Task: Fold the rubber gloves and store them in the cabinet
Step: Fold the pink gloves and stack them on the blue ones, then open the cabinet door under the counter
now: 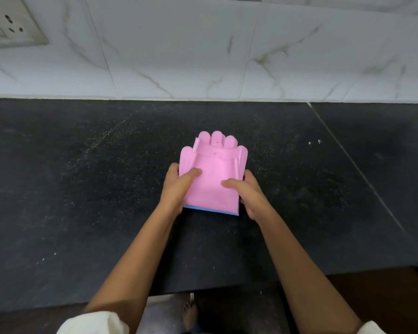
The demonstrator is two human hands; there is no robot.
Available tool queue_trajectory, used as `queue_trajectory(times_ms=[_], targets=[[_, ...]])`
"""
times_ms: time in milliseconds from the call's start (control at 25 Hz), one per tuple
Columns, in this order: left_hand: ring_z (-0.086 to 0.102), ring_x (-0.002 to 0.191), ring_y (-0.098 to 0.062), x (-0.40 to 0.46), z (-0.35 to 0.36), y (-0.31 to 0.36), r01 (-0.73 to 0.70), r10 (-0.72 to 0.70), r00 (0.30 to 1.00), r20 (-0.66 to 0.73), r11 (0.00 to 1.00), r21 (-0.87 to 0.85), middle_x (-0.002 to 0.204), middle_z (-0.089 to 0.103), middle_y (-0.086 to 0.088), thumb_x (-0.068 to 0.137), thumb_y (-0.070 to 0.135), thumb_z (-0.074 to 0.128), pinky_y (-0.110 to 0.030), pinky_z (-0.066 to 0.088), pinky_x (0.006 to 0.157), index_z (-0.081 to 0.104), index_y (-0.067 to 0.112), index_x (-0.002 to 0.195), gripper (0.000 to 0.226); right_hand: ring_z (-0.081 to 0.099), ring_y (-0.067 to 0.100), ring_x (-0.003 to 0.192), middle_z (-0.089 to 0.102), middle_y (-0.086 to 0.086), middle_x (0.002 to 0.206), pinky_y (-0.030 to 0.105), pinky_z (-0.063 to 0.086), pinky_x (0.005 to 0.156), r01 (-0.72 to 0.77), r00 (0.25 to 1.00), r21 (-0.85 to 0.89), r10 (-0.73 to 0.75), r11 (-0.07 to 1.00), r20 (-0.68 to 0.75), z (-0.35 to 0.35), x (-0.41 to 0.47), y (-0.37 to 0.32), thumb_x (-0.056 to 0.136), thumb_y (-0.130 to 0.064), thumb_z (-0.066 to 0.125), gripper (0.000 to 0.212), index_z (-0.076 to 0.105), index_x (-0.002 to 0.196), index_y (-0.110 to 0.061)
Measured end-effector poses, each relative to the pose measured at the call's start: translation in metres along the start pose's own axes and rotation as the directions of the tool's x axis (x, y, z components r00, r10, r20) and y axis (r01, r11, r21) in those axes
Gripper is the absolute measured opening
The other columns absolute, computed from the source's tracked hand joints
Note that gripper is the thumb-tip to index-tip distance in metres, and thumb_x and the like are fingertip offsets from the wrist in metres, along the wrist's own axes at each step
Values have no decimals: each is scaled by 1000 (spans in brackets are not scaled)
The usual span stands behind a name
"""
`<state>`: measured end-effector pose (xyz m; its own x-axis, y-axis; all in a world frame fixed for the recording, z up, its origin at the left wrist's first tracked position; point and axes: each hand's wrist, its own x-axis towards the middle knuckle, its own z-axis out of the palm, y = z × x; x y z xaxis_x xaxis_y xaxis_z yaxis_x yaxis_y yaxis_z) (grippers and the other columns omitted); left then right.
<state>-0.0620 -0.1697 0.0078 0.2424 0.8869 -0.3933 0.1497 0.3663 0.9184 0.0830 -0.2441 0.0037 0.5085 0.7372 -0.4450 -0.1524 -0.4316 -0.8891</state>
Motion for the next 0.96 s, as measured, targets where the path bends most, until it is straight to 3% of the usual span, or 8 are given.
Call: queue_trajectory(times_ms=[160, 320, 400, 480, 560, 720, 840, 960], targets=[[56, 81, -15, -52, -24, -11, -98, 98, 995, -33, 995, -7, 95, 56, -2, 84, 33, 58, -31, 47, 65, 47, 15, 98, 26, 59, 20, 97, 59, 2, 107, 35, 52, 77, 32, 998, 74, -36, 997, 59, 3, -53, 4, 75, -16, 69, 50, 45, 119, -19], [49, 75, -13, -106, -61, -50, -269, 273, 948, -163, 962, 48, 84, 49, 2, 87, 29, 56, -29, 42, 64, 43, 24, 83, 15, 60, 24, 105, 59, 8, 120, 42, 54, 89, 23, 993, 54, -29, 998, 117, 23, -104, 41, 74, -18, 72, 59, 44, 126, -16], [49, 77, -15, -126, -78, -75, -286, 293, 933, -210, 956, 66, 82, 48, 3, 88, 26, 56, -29, 43, 64, 42, 25, 81, 16, 59, 22, 104, 58, 9, 122, 37, 54, 83, 57, 990, -40, -52, 998, 128, 35, -122, 56, 74, -19, 74, 61, 43, 126, -14], [53, 86, -19, -134, -89, -91, -235, 269, 937, -222, 957, 169, 90, 52, -1, 89, 26, 58, -35, 49, 72, 46, 16, 95, 16, 57, 21, 104, 55, 11, 124, 32, 51, 80, 109, 993, -144, -101, 984, 57, 45, -136, 69, 75, -21, 75, 62, 42, 126, -11], [56, 94, -22, -134, -95, -97, -204, 259, 940, -223, 949, 242, 103, 54, -7, 87, 28, 62, -38, 52, 80, 47, 7, 111, 35, 54, 25, 113, 51, 14, 130, 34, 49, 87, 194, 978, -231, -206, 954, -29, 50, -145, 80, 77, -23, 74, 64, 39, 128, -7], [56, 94, -21, -140, -104, -107, -289, 379, 906, -189, 880, 378, 109, 55, -12, 93, 30, 50, -31, 43, 77, 50, 5, 112, 32, 52, 23, 116, 45, 11, 131, 39, 49, 98, 284, 930, -196, -319, 939, -181, 54, -168, 108, 84, -28, 67, 57, 38, 128, -6], [58, 96, -32, -161, -125, -142, -423, 593, 803, -55, 632, 649, 106, 59, -17, 96, 16, 43, -36, 44, 81, 55, 2, 106, 22, 56, 23, 98, 52, 15, 113, 40, 51, 90, 319, 821, -175, -364, 931, -439, 61, -190, 164, 90, -17, 57, 29, 49, 113, -2], [51, 124, -38, -171, -143, -175, -460, 646, 742, 177, 300, 835, 130, 56, -24, 90, 2, 51, -47, 37, 108, 54, -4, 122, 33, 57, 26, 90, 59, 23, 104, 27, 49, 81, 96, 920, -82, -120, 992, -372, 77, -193, 207, 86, 1, 57, 20, 55, 106, 5]])
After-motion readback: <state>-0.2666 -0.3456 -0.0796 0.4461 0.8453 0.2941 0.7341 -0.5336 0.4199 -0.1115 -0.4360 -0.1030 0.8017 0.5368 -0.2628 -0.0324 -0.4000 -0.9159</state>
